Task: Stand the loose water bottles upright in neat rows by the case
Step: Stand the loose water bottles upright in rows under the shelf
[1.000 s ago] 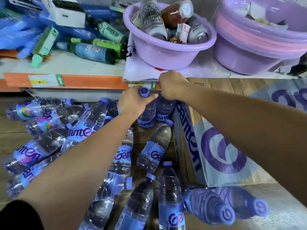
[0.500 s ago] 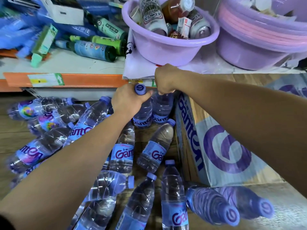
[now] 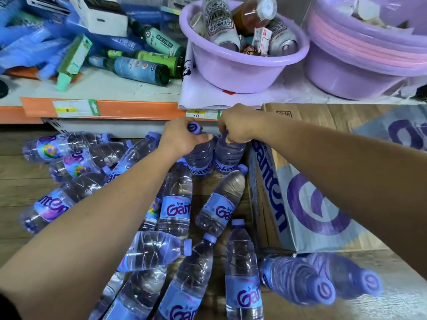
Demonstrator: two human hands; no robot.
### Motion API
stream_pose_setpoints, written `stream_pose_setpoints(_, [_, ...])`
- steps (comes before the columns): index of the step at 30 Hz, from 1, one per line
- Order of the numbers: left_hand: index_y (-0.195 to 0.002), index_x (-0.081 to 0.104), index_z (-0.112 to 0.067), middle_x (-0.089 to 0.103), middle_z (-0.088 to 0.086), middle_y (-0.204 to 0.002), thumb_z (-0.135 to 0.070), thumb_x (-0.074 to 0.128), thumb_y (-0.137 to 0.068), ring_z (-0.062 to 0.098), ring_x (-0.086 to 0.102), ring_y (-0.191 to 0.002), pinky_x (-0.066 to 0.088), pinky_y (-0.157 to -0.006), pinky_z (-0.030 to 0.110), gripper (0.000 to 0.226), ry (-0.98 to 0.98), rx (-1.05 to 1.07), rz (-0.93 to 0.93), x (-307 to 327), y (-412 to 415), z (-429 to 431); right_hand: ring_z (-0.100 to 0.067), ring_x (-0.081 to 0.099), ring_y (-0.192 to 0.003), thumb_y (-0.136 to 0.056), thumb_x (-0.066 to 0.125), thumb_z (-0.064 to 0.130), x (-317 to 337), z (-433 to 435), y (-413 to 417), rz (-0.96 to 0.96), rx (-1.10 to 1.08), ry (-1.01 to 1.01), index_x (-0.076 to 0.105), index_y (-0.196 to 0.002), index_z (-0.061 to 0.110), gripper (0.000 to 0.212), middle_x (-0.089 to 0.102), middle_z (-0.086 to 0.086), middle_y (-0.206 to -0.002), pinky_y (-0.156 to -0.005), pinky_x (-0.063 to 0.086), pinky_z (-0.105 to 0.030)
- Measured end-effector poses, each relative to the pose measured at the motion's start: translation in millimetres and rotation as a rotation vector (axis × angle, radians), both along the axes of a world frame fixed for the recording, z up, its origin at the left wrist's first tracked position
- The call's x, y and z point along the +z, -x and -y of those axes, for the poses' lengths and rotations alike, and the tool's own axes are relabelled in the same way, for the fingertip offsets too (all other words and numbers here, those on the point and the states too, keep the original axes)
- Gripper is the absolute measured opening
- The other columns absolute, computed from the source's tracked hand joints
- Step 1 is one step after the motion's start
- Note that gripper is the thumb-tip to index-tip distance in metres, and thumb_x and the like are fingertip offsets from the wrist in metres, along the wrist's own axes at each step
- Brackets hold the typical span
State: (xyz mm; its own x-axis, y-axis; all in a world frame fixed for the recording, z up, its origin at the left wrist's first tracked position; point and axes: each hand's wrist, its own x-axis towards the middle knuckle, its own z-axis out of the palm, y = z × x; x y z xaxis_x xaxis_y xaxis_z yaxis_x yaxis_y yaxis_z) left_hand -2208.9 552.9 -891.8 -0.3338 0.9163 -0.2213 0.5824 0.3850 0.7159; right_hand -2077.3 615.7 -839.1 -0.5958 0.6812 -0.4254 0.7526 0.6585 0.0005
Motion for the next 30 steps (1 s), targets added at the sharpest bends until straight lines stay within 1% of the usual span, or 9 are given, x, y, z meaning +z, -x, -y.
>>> stream_pose_setpoints(7, [-0.084,0.062,-0.008,0.059,0.004,-0.083,-0.039,0.076,-0.072,0.018,0.051,-0.079,0.034,-0.068,0.024,0.036,-0.058,-0.066,-0.096,-2.6,-7.5,-0.5,-0.028,0.061,-0.105,-0.083,0.068,0.026,1.4,-2.1,11.0,0.07,0.052,0.045,0.065,-0.116,0.009,0.037,0.066,-0.01,-0.114,-0.076,0.043,-0.027])
stream_pose_setpoints(11, [-0.097,0.063,-0.008,0.066,0.008,-0.096,-0.037,0.079,-0.068,0.022,0.057,-0.09,0.039,-0.074,0.026,0.044,-0.01,-0.124,-0.098,0.0,-8.6,-1.7,-0.026,0.069,-0.084,-0.079,0.073,0.023,1.2,-10.7,9.8,0.074,-0.023,0.137,0.066,-0.111,0.008,0.036,0.071,-0.01,-0.094,-0.074,0.05,-0.027])
stream_pose_setpoints(16, [-0.126,0.053,-0.013,0.059,0.007,-0.127,-0.027,0.078,-0.072,0.024,0.053,-0.118,0.038,-0.089,0.025,0.061,0.042,-0.254,-0.167,9.0,-2.5,2.0,-0.024,0.068,-0.076,-0.077,0.076,0.03,5.0,-9.2,-2.7,-0.081,-0.16,0.182,0.063,-0.116,0.004,0.048,0.07,-0.011,-0.098,-0.063,0.047,-0.024])
stream_pose_setpoints(19, [-0.128,0.052,-0.019,0.061,0.006,-0.126,-0.022,0.071,-0.078,0.023,0.055,-0.118,0.043,-0.099,0.031,0.054,-0.062,-0.313,-0.171,13.7,-11.9,3.1,-0.029,0.069,-0.086,-0.075,0.078,0.029,7.4,-2.4,-17.1,-0.114,-0.289,0.303,0.052,-0.122,0.0,0.061,0.065,-0.017,-0.113,-0.078,0.052,-0.031])
stream_pose_setpoints(21, [-0.13,0.049,-0.023,0.061,0.006,-0.126,-0.024,0.067,-0.08,0.025,0.055,-0.117,0.047,-0.097,0.04,0.053,-0.114,-0.406,-0.206,16.3,-23.2,1.6,-0.028,0.065,-0.09,-0.08,0.074,0.025,3.0,2.3,-21.4,-0.051,-0.322,0.269,0.055,-0.116,-0.003,0.05,0.064,-0.017,-0.109,-0.081,0.051,-0.032])
stream_pose_setpoints(24, [-0.135,0.042,-0.028,0.06,0.009,-0.127,-0.026,0.06,-0.085,0.032,0.055,-0.115,0.047,-0.092,0.045,0.053,-0.143,-0.456,-0.345,19.4,-34.4,-2.0,-0.023,0.059,-0.065,-0.092,0.051,0.005,-4.9,17.7,-20.3,-0.033,-0.416,0.281,0.054,-0.096,0.004,0.005,0.06,-0.019,-0.1,-0.057,0.047,-0.028])
stream_pose_setpoints(26, [-0.137,0.038,-0.031,0.059,0.007,-0.129,-0.03,0.057,-0.088,0.032,0.054,-0.114,0.047,-0.093,0.044,0.052,-0.153,-0.465,-0.394,18.7,-36.4,-2.9,-0.033,0.064,-0.094,-0.092,0.048,0.0,-10.4,29.4,-20.8,-0.025,-0.473,0.342,0.057,-0.111,0.002,0.022,0.057,-0.022,-0.122,-0.053,0.047,-0.028])
stream_pose_setpoints(28, [-0.137,0.038,-0.035,0.057,0.003,-0.132,-0.035,0.055,-0.089,0.029,0.053,-0.119,0.045,-0.095,0.042,0.051,-0.167,-0.497,-0.418,18.7,-37.5,-2.2,-0.035,0.057,-0.117,-0.095,0.043,0.001,-23.5,41.5,-26.6,0.081,-0.404,0.451,0.043,-0.134,-0.004,0.039,0.048,-0.023,-0.136,-0.06,0.057,-0.026])
stream_pose_setpoints(30, [-0.133,0.044,-0.037,0.056,-0.003,-0.134,-0.036,0.053,-0.091,0.025,0.053,-0.12,0.045,-0.094,0.038,0.043,-0.192,-0.52,-0.449,18.8,-38.2,-3.0,-0.03,0.059,-0.104,-0.099,0.037,0.005,-46.8,53.6,-27.1,0.227,-0.274,0.45,0.04,-0.135,-0.002,0.037,0.049,-0.02,-0.129,-0.071,0.055,-0.027])
